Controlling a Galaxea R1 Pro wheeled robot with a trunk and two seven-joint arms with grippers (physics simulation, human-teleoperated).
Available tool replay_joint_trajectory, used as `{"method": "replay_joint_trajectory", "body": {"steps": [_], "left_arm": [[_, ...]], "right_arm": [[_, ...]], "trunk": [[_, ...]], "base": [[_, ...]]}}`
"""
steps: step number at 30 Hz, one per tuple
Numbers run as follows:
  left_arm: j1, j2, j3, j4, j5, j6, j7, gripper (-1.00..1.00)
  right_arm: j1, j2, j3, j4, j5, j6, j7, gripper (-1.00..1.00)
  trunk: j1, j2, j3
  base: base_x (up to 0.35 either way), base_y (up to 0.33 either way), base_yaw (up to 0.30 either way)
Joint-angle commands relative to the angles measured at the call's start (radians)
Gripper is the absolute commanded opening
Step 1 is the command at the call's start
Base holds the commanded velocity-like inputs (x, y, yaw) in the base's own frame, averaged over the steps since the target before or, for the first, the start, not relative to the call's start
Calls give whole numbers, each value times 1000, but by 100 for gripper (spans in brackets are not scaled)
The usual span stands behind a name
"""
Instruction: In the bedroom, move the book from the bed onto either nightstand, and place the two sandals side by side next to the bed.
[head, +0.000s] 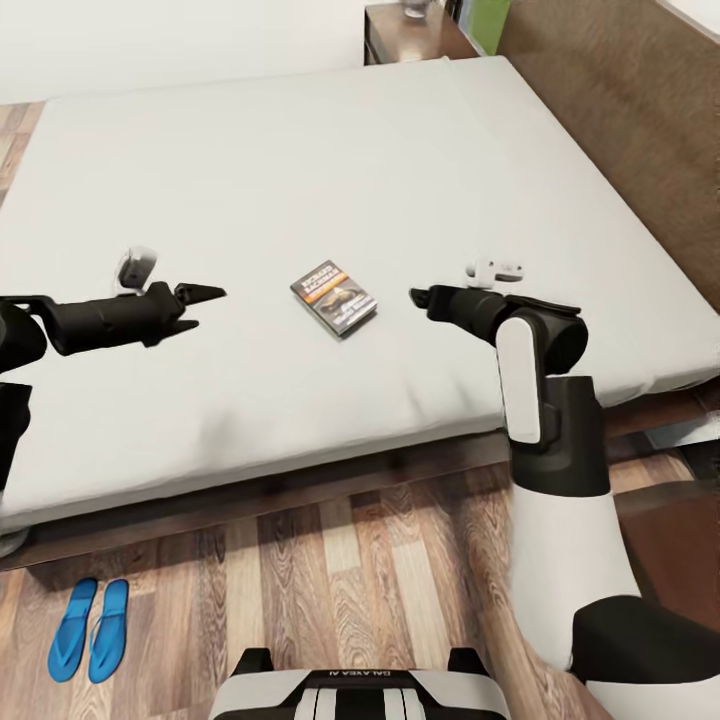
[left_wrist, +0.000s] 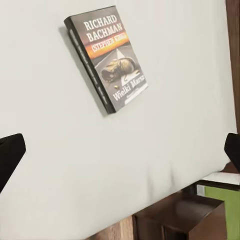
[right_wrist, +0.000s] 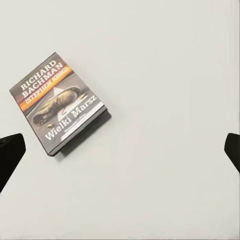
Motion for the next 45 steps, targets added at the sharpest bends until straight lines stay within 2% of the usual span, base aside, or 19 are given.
{"method": "replay_joint_trajectory", "body": {"steps": [1,5,10,11,12,17,19,23,24,25,26,27,29,30,31,32,35,37,45], "left_arm": [[-2,5,3,-1,12,0,10,100],[22,13,6,-2,13,2,12,100],[56,16,7,-2,13,3,10,100],[73,14,3,-2,14,5,6,100],[73,14,3,-2,14,5,6,100],[85,11,-10,-2,15,5,3,100],[112,7,-18,-2,15,5,2,100],[130,7,-15,-2,15,5,2,100],[134,7,-15,-2,14,5,2,100],[143,6,-15,-2,15,4,2,100],[146,4,-17,-2,15,4,1,100],[146,4,-17,-2,15,4,1,100],[151,-2,-21,-2,15,4,1,100],[153,-9,-25,-2,15,4,1,100],[160,-25,-32,-2,15,4,2,100],[164,-35,-34,-2,14,4,3,100],[167,-44,-37,-2,14,5,4,100],[174,-61,-42,-2,12,5,7,100],[181,-81,-51,-1,9,5,9,100]], "right_arm": [[7,-7,-1,-1,-11,3,-9,100],[33,-33,-3,-1,-11,-11,19,100],[51,-48,-6,-1,-11,-50,84,100],[66,-65,-19,-1,-11,-66,177,100],[66,-65,-19,-1,-11,-66,177,100],[102,-87,-41,-1,-11,-74,296,100],[143,-110,-52,-1,-11,-76,354,100],[199,-128,-58,-1,-11,-76,413,100],[222,-133,-59,-1,-11,-76,440,100],[270,-141,-62,-1,-11,-77,513,100],[290,-144,-64,-1,-11,-78,556,100],[290,-144,-64,-1,-11,-78,556,100],[322,-150,-74,-1,-11,-81,648,100],[334,-154,-84,-1,-11,-83,694,100],[357,-159,-114,-1,-11,-85,774,100],[368,-161,-129,-1,-11,-86,803,100],[377,-162,-142,-1,-10,-87,827,100],[391,-165,-160,-1,-10,-88,861,100],[407,-163,-178,-1,-9,-91,896,100]], "trunk": [[0,0,1],[0,0,8],[0,0,16],[0,0,17],[0,0,19],[0,0,27],[0,0,30],[0,0,37],[0,0,38],[0,0,40],[0,0,42],[0,0,43],[0,0,46],[0,0,48],[0,0,50],[0,0,51],[0,0,56],[0,0,59],[0,0,72]], "base": [[0,0,-70],[0,0,-69],[0,0,-42],[0,0,-12],[0,0,-12],[0,0,-6],[0,0,-2],[0,0,-1],[0,0,0],[0,0,0],[0,0,0],[0,0,0],[0,0,0],[0,0,0],[0,0,0],[0,0,0],[0,0,0],[0,0,0],[0,0,0]]}}
